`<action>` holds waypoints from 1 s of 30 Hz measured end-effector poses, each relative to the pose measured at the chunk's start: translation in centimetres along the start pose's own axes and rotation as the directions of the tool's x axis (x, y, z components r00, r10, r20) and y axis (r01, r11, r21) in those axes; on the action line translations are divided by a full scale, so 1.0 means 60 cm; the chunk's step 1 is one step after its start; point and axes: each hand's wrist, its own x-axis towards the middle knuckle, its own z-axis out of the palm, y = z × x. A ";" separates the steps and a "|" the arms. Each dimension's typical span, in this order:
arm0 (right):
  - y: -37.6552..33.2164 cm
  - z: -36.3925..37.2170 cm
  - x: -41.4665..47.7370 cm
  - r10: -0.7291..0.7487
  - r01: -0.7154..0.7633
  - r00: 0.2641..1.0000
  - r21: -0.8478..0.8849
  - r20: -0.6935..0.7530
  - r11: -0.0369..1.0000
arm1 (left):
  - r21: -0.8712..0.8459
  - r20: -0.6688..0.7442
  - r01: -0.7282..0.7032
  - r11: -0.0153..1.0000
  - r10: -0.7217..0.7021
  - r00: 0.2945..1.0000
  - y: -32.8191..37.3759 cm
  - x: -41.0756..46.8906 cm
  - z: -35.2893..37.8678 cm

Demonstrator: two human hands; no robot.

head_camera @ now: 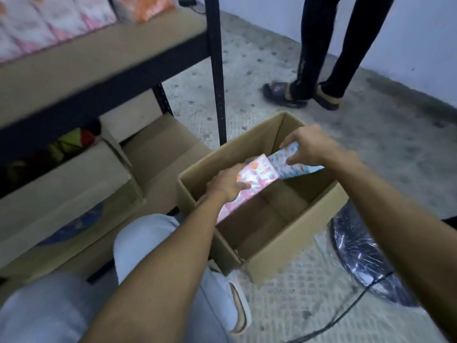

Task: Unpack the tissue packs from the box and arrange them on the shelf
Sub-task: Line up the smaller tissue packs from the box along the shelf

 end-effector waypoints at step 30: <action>-0.235 -0.286 -0.245 -0.284 0.392 0.772 0.074 -0.569 0.917 | 0.355 -0.513 -0.114 0.928 0.295 0.806 0.106 -0.411 -0.386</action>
